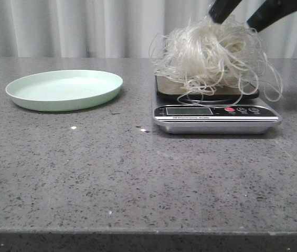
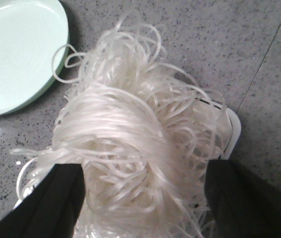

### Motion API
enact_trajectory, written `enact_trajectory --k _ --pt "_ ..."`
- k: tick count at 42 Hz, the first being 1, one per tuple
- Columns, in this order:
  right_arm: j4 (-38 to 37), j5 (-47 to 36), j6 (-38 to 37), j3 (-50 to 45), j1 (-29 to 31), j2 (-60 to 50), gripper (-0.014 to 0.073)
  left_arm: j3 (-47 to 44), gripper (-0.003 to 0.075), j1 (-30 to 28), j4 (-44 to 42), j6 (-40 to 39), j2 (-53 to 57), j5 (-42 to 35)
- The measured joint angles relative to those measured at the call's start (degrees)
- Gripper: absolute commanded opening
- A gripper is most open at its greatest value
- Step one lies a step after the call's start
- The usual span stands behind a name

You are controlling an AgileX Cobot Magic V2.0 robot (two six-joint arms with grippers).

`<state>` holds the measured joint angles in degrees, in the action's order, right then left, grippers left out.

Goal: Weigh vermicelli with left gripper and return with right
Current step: 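Lower the right gripper onto the vermicelli on the scale and close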

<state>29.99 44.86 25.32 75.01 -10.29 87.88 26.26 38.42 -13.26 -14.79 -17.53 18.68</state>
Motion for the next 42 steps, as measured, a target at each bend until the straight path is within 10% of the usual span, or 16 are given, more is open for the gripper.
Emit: enact_trajectory --k 16,27,42 --pt "2.6 -0.1 0.5 0.6 0.0 6.0 0.0573 0.0 0.0137 0.0 0.0 0.0 0.0 0.0" --pt "3.4 -0.1 0.5 0.7 0.0 6.1 0.0137 0.0 0.0137 0.0 0.0 0.0 0.0 0.0" --pt "3.4 0.0 0.7 0.7 0.0 5.9 0.0158 0.0 0.0137 0.0 0.0 0.0 0.0 0.0"
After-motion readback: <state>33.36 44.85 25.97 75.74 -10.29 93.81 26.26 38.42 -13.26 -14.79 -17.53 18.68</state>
